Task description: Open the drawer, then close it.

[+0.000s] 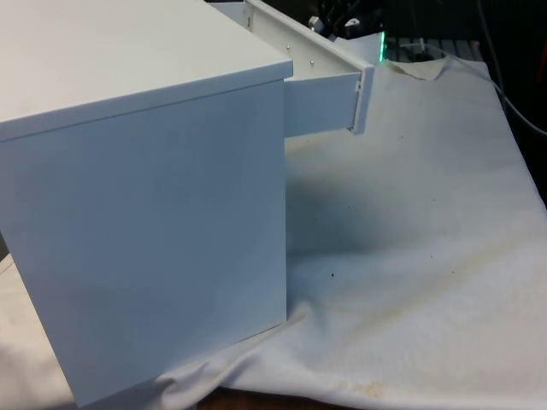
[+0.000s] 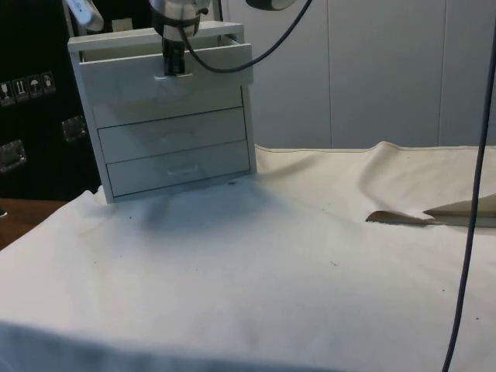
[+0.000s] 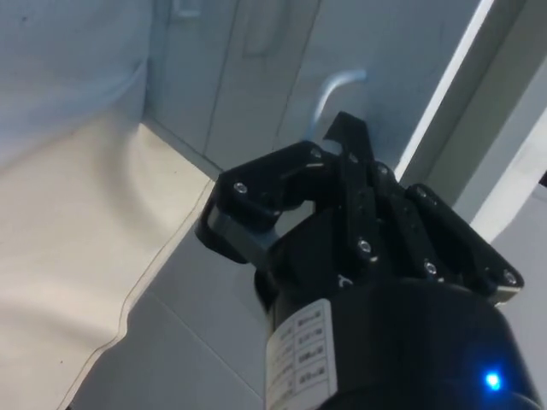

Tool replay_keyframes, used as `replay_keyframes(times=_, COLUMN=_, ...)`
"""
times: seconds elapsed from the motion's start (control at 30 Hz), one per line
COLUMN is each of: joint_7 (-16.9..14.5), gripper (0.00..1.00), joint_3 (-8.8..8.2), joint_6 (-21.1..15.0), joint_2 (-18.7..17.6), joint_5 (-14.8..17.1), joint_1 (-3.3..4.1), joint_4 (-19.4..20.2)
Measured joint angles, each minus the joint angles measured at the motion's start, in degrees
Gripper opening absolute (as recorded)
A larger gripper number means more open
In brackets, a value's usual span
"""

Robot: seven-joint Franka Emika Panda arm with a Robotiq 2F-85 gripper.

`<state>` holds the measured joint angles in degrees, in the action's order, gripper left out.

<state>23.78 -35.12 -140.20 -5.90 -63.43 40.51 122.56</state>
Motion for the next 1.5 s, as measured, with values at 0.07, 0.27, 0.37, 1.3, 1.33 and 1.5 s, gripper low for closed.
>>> replay_keyframes(times=0.07, joint_7=-0.5, gripper=0.0, joint_3=-0.52, joint_6=0.0, joint_2=-0.3, joint_5=0.0, joint_1=0.0, joint_4=-0.7)
replay_keyframes(times=0.27, joint_7=-0.9, gripper=0.0, joint_3=-1.55, joint_6=-0.2, joint_2=-1.4, joint_5=0.1, joint_1=-0.11, joint_4=-2.1)
replay_keyframes(times=0.37, joint_7=-1.0, gripper=0.0, joint_3=-2.06, joint_6=-0.4, joint_2=-2.3, joint_5=0.1, joint_1=-0.23, joint_4=-2.9)
replay_keyframes(times=1.3, joint_7=-1.5, gripper=0.0, joint_3=-7.45, joint_6=-3.9, joint_2=-11.6, joint_5=1.1, joint_1=-1.78, joint_4=-11.0)
replay_keyframes(times=1.33, joint_7=-1.5, gripper=0.0, joint_3=-7.45, joint_6=-3.9, joint_2=-11.6, joint_5=1.1, joint_1=-1.78, joint_4=-11.0)
replay_keyframes(times=1.5, joint_7=-1.4, gripper=0.0, joint_3=-7.51, joint_6=-3.9, joint_2=-11.9, joint_5=1.2, joint_1=-1.83, joint_4=-11.4)
